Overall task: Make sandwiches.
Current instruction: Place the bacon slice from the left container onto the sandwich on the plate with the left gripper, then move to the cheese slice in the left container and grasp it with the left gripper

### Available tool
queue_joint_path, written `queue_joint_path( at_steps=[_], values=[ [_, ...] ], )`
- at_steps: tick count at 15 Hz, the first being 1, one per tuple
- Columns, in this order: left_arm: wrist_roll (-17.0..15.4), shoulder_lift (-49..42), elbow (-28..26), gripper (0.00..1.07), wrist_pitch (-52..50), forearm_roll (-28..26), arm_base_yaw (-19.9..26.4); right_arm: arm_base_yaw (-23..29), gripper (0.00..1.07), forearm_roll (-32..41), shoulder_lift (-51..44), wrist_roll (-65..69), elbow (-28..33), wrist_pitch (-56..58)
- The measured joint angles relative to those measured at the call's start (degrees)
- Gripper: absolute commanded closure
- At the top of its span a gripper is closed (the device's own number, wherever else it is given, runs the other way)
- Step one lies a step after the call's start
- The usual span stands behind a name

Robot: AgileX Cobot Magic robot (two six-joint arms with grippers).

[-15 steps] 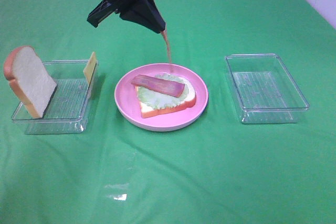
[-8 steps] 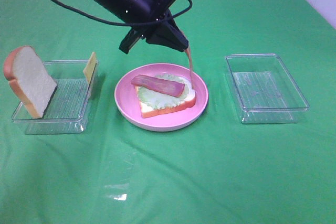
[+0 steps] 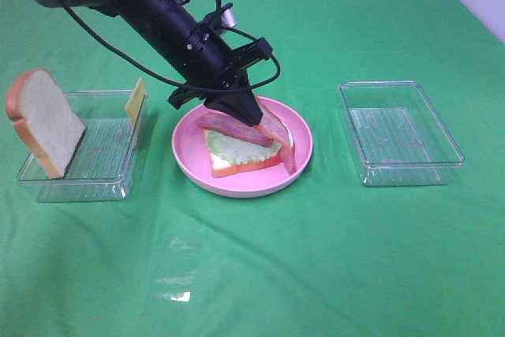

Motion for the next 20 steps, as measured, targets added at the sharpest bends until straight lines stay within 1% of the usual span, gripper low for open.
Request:
queue_joint_path(
  at_steps=[1, 3, 4, 5, 6, 8, 10, 11, 12, 13, 14, 15, 16, 18, 20],
  values=[
    [-1.3, 0.0, 0.0, 1.07, -0.7, 4.0, 0.0, 0.0, 0.12, 0.0, 0.0, 0.0, 0.0, 0.0],
    [-2.2, 0.0, 0.0, 1.07, -2.3, 9.8, 0.2, 0.0, 0.12, 0.0, 0.0, 0.0, 0.0, 0.0],
    [-2.3, 0.0, 0.0, 1.07, -3.3, 11.7, 0.2, 0.0, 0.12, 0.0, 0.0, 0.0, 0.0, 0.0],
    [-2.4, 0.0, 0.0, 1.07, -4.0, 12.4, 0.3, 0.0, 0.12, 0.0, 0.0, 0.0, 0.0, 0.0],
    [-2.4, 0.0, 0.0, 1.07, -7.5, 13.3, 0.3, 0.0, 0.12, 0.0, 0.0, 0.0, 0.0, 0.0],
    [-2.4, 0.0, 0.0, 1.07, -10.8, 13.3, 0.3, 0.0, 0.12, 0.0, 0.0, 0.0, 0.0, 0.0],
    [-2.2, 0.0, 0.0, 1.07, -11.2, 13.3, 0.3, 0.0, 0.12, 0.0, 0.0, 0.0, 0.0, 0.0],
    [-2.1, 0.0, 0.0, 1.02, -10.8, 13.3, 0.3, 0.0, 0.12, 0.0, 0.0, 0.0, 0.0, 0.0],
    [-2.1, 0.0, 0.0, 0.95, -10.5, 13.3, 0.3, 0.0, 0.12, 0.0, 0.0, 0.0, 0.0, 0.0],
    [-2.1, 0.0, 0.0, 0.79, -10.2, 13.3, 0.3, 0.0, 0.12, 0.0, 0.0, 0.0, 0.0, 0.0],
    [-2.1, 0.0, 0.0, 0.40, -9.6, 13.3, 0.3, 0.0, 0.12, 0.0, 0.0, 0.0, 0.0, 0.0],
    [-2.1, -0.2, 0.0, 0.15, -9.2, 13.3, 0.3, 0.0, 0.12, 0.0, 0.0, 0.0, 0.0, 0.0],
    [-2.1, -0.7, 0.0, 0.05, -9.1, 13.3, 0.3, 0.0, 0.12, 0.0, 0.0, 0.0, 0.0, 0.0],
    [-2.1, -2.2, -1.1, 0.05, -8.7, 13.3, 0.3, 0.0, 0.12, 0.0, 0.0, 0.0, 0.0, 0.0],
    [-2.5, -3.7, -5.3, 0.05, -6.0, 13.3, 0.3, 0.0, 0.12, 0.0, 0.0, 0.0, 0.0, 0.0]
  ],
)
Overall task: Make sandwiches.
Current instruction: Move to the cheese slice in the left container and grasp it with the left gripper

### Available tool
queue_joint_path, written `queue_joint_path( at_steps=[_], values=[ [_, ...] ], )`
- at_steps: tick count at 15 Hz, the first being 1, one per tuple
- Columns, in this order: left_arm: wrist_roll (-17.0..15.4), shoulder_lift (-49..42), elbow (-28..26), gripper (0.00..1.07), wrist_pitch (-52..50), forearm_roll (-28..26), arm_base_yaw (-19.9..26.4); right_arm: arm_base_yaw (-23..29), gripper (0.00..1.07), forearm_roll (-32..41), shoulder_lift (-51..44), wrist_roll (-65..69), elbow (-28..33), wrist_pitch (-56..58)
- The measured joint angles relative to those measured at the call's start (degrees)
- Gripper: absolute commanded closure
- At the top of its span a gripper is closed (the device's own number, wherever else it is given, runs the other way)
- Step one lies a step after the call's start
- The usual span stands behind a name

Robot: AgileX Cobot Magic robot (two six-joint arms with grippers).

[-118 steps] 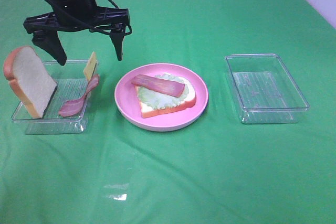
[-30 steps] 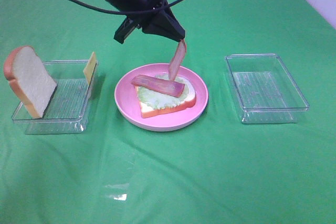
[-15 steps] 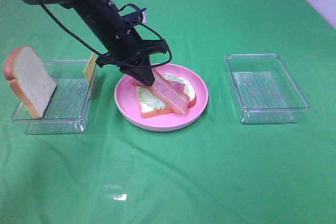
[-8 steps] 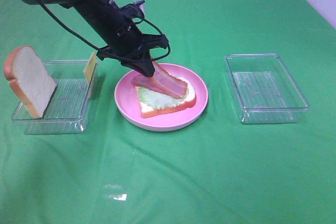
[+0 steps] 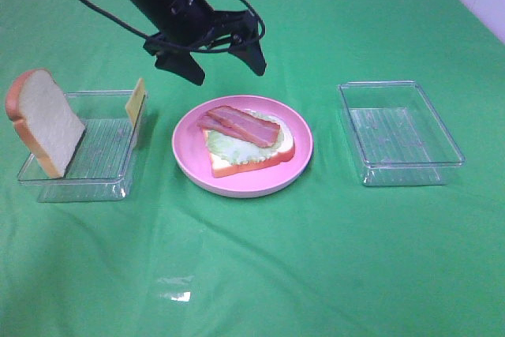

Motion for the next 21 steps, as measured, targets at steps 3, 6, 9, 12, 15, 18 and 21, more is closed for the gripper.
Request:
queue_joint_path(
  at_steps=[3, 6, 9, 12, 15, 18, 21],
  values=[
    [-9.7, -1.0, -12.0, 0.06, 11.5, 8.3, 0.0, 0.0, 0.12, 0.0, 0.0, 0.0, 0.0, 0.0],
    [-20.2, -3.0, -16.3, 0.06, 13.6, 22.5, 0.0, 0.0, 0.12, 0.0, 0.0, 0.0, 0.0, 0.0],
    [-23.5, -4.4, -16.3, 0.06, 13.8, 27.5, 1.1, 0.0, 0.12, 0.0, 0.0, 0.0, 0.0, 0.0],
    [-24.8, -4.4, -9.8, 0.07, 13.8, 27.0, 2.3, 0.0, 0.12, 0.0, 0.0, 0.0, 0.0, 0.0],
    [-27.2, -4.4, -1.1, 0.07, 14.3, 28.4, 3.6, 0.0, 0.12, 0.0, 0.0, 0.0, 0.0, 0.0],
    [-28.5, -3.5, 1.0, 0.07, 14.6, 29.5, 5.4, 0.0, 0.12, 0.1, 0.0, 0.0, 0.0, 0.0],
    [-29.0, -1.9, 1.0, 0.07, 14.5, 29.7, 5.8, 0.0, 0.12, 0.1, 0.0, 0.0, 0.0, 0.0]
  ],
)
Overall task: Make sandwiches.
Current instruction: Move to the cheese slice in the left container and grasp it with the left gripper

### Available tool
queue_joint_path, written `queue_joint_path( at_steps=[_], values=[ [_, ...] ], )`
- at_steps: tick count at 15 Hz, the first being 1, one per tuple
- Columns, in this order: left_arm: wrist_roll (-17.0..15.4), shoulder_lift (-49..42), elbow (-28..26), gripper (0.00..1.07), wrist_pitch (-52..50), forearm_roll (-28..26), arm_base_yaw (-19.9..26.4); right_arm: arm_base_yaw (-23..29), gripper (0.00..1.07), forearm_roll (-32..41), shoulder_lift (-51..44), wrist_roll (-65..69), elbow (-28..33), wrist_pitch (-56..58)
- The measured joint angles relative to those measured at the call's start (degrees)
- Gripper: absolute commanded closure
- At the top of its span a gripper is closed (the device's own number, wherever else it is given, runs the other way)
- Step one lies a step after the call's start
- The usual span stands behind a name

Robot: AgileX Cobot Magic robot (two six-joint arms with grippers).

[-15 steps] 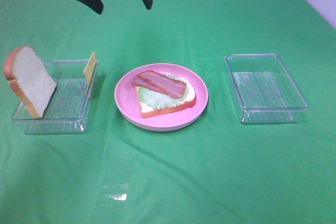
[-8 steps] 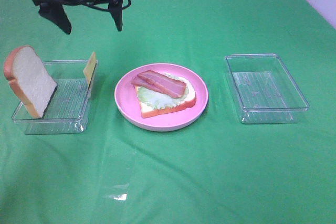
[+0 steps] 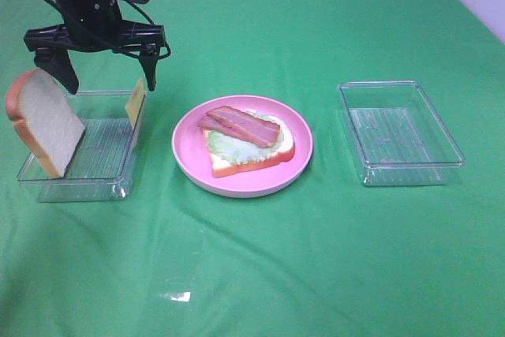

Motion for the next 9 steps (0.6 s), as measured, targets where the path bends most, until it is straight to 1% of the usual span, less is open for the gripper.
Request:
queue_joint_path(
  at_steps=[2, 7, 8, 9],
  values=[
    [-0.6, 1.8, 0.0, 0.08, -0.1, -1.3, 0.0, 0.0, 0.12, 0.0, 0.0, 0.0, 0.0, 0.0],
    [-0.8, 4.5, 0.0, 0.08, -1.6, -1.7, 0.0, 0.0, 0.12, 0.0, 0.0, 0.0, 0.0, 0.0],
    [-0.8, 4.7, 0.0, 0.13, -2.4, -1.7, 0.0, 0.0, 0.12, 0.0, 0.0, 0.0, 0.0, 0.0],
    [-0.8, 4.7, 0.0, 0.15, -2.8, -1.7, 0.0, 0.0, 0.12, 0.0, 0.0, 0.0, 0.0, 0.0]
  ],
)
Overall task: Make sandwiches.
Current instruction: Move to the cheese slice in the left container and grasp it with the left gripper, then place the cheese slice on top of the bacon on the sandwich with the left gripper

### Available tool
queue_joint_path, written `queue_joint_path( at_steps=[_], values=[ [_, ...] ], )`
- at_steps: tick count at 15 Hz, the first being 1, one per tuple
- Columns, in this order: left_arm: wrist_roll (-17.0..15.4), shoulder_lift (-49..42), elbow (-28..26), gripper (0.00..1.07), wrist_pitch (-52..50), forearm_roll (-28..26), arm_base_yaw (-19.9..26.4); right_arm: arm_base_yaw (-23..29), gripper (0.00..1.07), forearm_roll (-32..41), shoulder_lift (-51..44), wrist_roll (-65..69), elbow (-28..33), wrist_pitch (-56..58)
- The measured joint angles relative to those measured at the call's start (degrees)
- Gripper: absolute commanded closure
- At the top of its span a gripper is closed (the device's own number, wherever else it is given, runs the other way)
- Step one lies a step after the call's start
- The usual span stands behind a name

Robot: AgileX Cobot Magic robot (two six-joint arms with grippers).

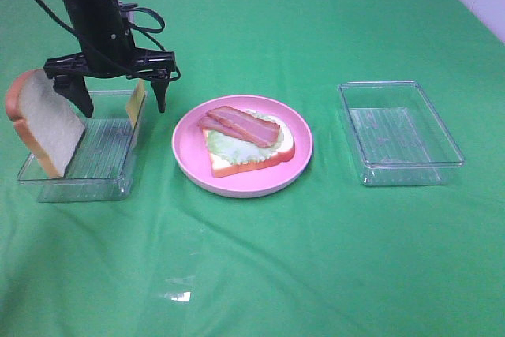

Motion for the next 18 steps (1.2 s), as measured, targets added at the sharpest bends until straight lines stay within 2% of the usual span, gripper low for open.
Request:
queue_joint_path(
  at_steps=[6, 7, 8, 11, 13, 14, 18],
  values=[
    [0.0, 0.0, 0.0, 0.47, -1.8, 0.0, 0.0, 0.0, 0.12, 0.0, 0.0, 0.0, 0.0, 0.0],
    [0.0, 0.0, 0.0, 0.57, -1.8, 0.0, 0.0, 0.0, 0.12, 0.0, 0.0, 0.0, 0.0, 0.0],
    [0.0, 0.0, 0.0, 0.75, -1.8, 0.0, 0.0, 0.0, 0.12, 0.0, 0.0, 0.0, 0.0, 0.0],
    [0.0, 0.0, 0.0, 0.87, -2.0, 0.0, 0.0, 0.0, 0.12, 0.0, 0.0, 0.0, 0.0, 0.0],
    [-0.3, 0.0, 0.0, 1.01, -2.5, 0.0, 0.0, 0.0, 0.12, 0.0, 0.0, 0.0, 0.0, 0.0],
    [-0.6, 0.0, 0.0, 1.07, -3.0, -0.2, 0.0, 0.0, 0.12, 0.0, 0.0, 0.0, 0.0, 0.0],
    [-0.9, 0.0, 0.0, 1.07, -3.1, -0.3, 0.0, 0.0, 0.12, 0.0, 0.0, 0.0, 0.0, 0.0]
  ],
)
